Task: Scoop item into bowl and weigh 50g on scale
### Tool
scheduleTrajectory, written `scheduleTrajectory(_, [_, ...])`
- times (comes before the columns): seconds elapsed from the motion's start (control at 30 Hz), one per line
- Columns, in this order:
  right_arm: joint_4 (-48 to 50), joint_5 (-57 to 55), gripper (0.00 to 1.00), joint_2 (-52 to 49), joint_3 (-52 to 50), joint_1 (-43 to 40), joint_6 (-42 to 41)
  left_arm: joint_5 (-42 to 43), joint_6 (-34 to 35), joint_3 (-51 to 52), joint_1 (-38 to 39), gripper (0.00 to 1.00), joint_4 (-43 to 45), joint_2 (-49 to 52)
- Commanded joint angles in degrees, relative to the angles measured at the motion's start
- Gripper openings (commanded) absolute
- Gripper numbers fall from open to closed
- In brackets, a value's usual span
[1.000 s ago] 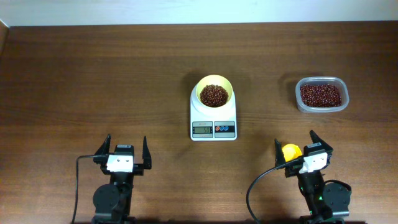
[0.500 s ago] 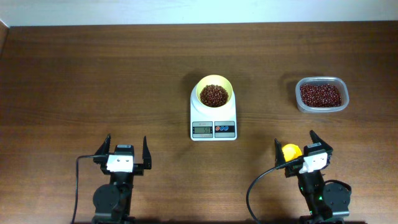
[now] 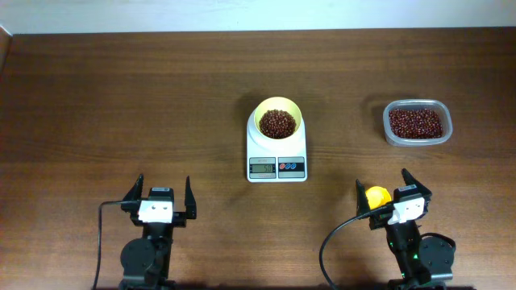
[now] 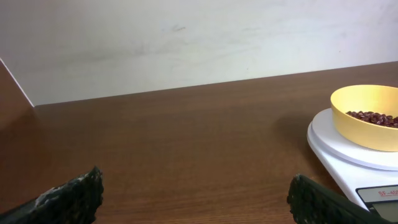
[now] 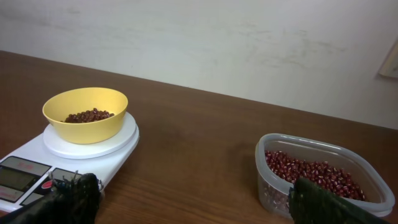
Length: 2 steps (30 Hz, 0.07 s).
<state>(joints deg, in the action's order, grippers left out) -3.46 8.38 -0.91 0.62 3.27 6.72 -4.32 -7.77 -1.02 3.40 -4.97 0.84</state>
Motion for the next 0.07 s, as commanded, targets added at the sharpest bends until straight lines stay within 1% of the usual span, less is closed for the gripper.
scheduleTrajectory(0.0, [-0.4, -0.5, 0.99, 0.5, -0.3, 0.5, 0.3, 0.5, -0.9, 0.2, -0.2, 0.99, -0.1, -0.5])
scheduleTrajectory(0.03, [-0.4, -0.5, 0.99, 0.5, -0.3, 0.5, 0.3, 0.5, -0.9, 0.2, -0.2, 0.99, -0.1, -0.5])
